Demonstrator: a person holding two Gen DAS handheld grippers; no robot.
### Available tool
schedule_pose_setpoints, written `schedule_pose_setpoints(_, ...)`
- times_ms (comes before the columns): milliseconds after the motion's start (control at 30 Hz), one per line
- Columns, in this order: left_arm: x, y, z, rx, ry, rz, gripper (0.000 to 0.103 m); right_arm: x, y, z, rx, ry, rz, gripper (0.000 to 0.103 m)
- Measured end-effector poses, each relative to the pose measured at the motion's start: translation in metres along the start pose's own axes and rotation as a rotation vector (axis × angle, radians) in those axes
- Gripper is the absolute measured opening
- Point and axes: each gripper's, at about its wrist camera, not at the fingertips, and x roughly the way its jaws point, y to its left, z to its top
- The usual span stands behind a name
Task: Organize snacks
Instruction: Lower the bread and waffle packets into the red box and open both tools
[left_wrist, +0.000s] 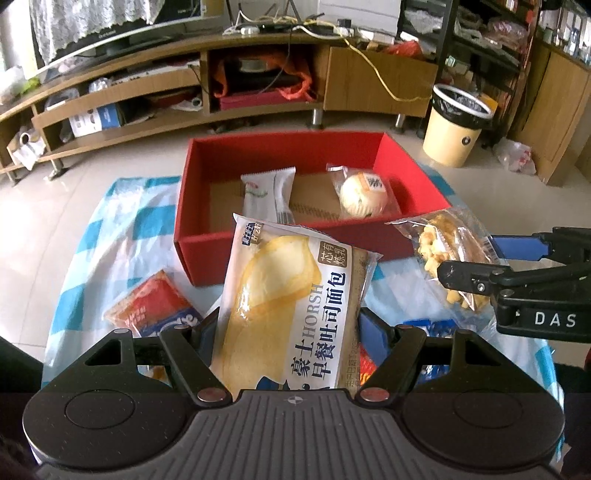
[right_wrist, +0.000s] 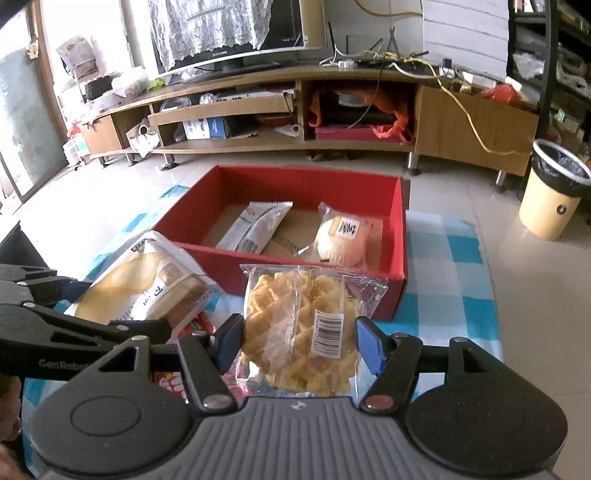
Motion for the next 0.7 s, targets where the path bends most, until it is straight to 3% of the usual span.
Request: schedule_pose_setpoints(700, -0.014, 0.005, 0.035, -0.072, -0.104, 0.014, 0.079, -0.013, 0.008, 0.035, -0.013, -0.095, -0.005, 0.061)
